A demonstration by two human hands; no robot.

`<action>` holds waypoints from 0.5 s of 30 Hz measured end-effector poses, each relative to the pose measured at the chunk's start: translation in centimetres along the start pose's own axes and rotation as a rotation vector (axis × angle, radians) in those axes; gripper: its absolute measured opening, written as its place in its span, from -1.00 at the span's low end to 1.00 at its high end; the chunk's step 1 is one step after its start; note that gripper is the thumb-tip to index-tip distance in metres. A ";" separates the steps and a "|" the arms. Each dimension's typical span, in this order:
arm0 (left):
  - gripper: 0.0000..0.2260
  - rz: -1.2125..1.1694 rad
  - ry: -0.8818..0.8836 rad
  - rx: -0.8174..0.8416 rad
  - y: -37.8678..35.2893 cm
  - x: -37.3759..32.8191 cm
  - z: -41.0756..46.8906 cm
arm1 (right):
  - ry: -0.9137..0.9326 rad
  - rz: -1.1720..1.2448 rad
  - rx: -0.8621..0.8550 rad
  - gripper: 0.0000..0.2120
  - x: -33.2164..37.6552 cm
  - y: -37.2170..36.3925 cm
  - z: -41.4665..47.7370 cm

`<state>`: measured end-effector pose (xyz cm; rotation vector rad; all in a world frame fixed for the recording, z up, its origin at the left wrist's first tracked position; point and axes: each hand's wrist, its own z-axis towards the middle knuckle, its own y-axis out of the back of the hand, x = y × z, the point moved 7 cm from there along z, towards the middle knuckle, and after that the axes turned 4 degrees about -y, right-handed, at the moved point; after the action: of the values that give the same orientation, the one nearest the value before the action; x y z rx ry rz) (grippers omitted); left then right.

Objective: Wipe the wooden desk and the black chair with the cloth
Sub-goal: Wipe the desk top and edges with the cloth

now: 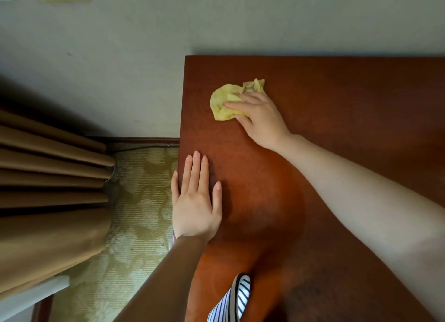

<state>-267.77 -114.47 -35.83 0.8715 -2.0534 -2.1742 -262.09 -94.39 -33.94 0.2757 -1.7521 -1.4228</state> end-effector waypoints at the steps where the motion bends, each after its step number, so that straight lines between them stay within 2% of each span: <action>1: -0.47 -0.001 0.000 -0.004 0.0 0.0 0.0 | 0.020 0.008 0.014 -0.66 0.4 -0.1 -1.0; 15: -0.46 0.002 -0.012 -0.037 0.1 0.0 -0.1 | 0.116 0.105 0.078 -0.66 1.8 -0.9 -19.4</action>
<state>-267.79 -114.55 -35.76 0.8545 -2.0115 -2.2150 -249.64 -109.39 -33.84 0.2971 -1.7037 -1.2413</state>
